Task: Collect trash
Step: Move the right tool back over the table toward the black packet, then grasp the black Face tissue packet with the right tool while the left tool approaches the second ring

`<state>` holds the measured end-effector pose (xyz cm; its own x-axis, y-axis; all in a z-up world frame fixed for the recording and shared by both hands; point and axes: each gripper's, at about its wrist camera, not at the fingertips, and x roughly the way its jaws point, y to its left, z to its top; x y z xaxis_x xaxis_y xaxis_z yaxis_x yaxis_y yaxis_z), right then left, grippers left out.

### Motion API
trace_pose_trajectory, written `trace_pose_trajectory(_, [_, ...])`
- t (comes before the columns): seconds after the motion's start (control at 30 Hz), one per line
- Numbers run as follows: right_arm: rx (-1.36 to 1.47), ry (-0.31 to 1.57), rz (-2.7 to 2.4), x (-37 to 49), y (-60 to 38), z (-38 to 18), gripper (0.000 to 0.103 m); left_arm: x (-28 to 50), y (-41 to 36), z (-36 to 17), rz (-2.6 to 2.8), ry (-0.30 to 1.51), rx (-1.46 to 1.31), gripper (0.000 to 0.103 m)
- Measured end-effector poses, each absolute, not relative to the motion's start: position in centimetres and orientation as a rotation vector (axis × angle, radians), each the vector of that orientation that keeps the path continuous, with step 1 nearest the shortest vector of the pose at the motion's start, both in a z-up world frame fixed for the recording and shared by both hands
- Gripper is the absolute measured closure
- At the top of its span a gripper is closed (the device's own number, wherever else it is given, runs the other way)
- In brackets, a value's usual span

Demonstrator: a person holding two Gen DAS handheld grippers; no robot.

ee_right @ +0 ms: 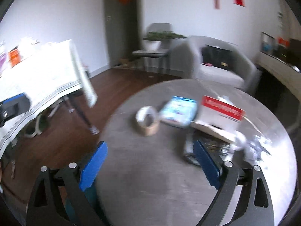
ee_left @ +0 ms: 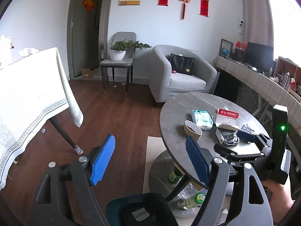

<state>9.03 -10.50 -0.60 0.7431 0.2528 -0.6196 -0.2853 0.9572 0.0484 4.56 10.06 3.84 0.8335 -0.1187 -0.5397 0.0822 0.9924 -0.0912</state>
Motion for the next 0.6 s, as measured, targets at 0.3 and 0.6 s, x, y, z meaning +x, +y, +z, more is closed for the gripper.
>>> trace_pose_trajectory(0.3, [0.045, 0.745, 0.071, 10.0, -13.9, -1.6, 0.003, 6.7, 8.0, 3.2, -0.118, 0.589, -0.062, 0.021])
trace_pose_trajectory(0.6, [0.097, 0.84, 0.003, 12.7, -14.5, -3.0, 0.003, 9.4, 6.5, 2.0, -0.128, 0.627, -0.078, 0.019])
